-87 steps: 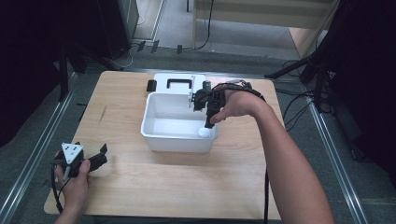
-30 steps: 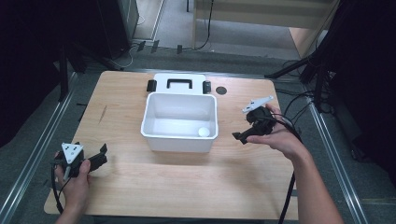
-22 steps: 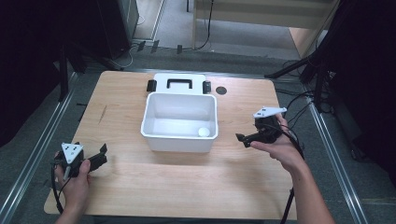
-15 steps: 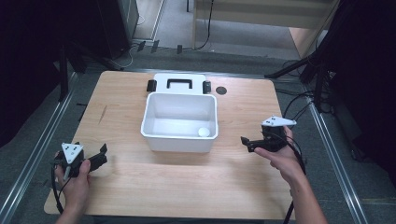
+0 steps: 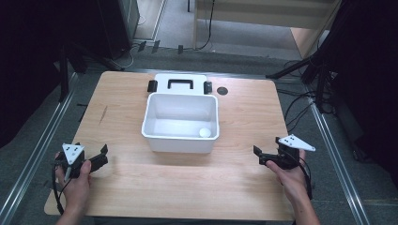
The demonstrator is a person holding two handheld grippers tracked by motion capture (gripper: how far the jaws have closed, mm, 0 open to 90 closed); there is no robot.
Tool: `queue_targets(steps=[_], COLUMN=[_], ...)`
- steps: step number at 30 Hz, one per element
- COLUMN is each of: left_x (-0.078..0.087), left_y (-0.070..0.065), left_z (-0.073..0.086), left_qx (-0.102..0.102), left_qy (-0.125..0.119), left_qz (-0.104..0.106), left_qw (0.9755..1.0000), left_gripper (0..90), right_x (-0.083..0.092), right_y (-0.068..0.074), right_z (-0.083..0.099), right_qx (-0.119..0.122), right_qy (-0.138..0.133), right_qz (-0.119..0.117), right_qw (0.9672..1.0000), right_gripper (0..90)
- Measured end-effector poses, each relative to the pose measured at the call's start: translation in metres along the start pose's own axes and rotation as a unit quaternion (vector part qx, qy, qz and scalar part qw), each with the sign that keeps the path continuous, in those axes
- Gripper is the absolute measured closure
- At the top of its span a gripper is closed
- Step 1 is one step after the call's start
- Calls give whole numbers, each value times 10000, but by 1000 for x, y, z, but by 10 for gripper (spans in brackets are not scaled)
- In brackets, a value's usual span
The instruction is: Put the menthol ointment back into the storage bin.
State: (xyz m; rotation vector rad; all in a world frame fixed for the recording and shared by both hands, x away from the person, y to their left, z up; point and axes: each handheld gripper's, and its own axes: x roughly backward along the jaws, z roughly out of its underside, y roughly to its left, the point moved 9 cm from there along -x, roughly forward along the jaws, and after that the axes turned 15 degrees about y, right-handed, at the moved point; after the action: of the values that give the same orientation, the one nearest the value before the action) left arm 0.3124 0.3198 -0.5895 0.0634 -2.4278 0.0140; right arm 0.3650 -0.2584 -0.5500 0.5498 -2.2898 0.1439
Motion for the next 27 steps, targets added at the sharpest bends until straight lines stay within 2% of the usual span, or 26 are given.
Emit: queue_targets(steps=[5,8,19,27], left_x=[0,0,1,1], left_y=[0,0,0,0], left_z=[0,0,0,0], left_qx=[-14,-13,-4,0], left_qy=[0,-3,-25,-23], left_qz=[-3,0,-2,-10], left_qw=[10000,10000,10000,10000], left_gripper=[82,82,82,82], right_x=[7,10,25,24], right_y=[-6,-6,-12,-12], right_z=[18,28,59,70], right_qx=[-173,-253,-354,-529], right_qy=[-112,-157,-170,-137], right_qz=[98,79,221,129], right_qw=[9997,9995,9990,9984], right_gripper=[45,49,62,65])
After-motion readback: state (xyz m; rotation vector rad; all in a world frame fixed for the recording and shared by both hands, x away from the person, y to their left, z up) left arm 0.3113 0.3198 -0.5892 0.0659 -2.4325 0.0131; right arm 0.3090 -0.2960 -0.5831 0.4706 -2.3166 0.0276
